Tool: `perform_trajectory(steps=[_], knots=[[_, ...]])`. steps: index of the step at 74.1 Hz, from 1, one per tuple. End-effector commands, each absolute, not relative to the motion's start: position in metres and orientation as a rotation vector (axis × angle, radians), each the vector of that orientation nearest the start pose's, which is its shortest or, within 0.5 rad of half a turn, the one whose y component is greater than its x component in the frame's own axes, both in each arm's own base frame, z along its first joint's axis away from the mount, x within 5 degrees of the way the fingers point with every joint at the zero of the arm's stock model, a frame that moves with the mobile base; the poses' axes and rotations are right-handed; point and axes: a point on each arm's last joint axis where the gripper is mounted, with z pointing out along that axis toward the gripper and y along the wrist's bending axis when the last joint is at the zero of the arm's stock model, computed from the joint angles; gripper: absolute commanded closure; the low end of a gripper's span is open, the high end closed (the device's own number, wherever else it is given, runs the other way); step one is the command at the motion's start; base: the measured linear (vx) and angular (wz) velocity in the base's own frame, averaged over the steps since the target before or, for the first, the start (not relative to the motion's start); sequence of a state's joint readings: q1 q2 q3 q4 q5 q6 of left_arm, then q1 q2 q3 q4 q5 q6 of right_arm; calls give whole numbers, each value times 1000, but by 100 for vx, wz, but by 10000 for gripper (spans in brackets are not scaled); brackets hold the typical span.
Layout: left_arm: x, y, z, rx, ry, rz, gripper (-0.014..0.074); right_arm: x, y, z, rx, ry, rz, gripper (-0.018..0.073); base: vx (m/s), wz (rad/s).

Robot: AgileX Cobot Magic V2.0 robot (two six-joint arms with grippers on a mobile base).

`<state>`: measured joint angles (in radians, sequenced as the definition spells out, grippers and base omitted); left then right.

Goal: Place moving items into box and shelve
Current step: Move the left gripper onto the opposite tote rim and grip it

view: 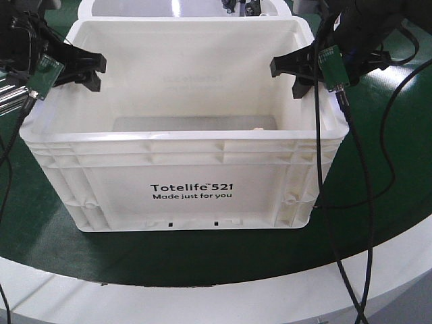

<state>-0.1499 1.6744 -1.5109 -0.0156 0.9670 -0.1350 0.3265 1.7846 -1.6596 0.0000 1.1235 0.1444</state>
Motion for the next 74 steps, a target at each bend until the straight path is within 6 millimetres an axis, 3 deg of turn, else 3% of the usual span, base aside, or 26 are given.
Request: perform_trajectory(steps=[1,37,74], knots=[[357,-56,350,15,2518,-142,12,362,134,340,-257,2631,275,568,0,0],[349,-53,367,28,2470,-115,11,361,134,340,-261,2640,272,568,0,0],[346,-50,363,39,2523,-65,36,362,134,340,-257,2631,285,568,0,0]])
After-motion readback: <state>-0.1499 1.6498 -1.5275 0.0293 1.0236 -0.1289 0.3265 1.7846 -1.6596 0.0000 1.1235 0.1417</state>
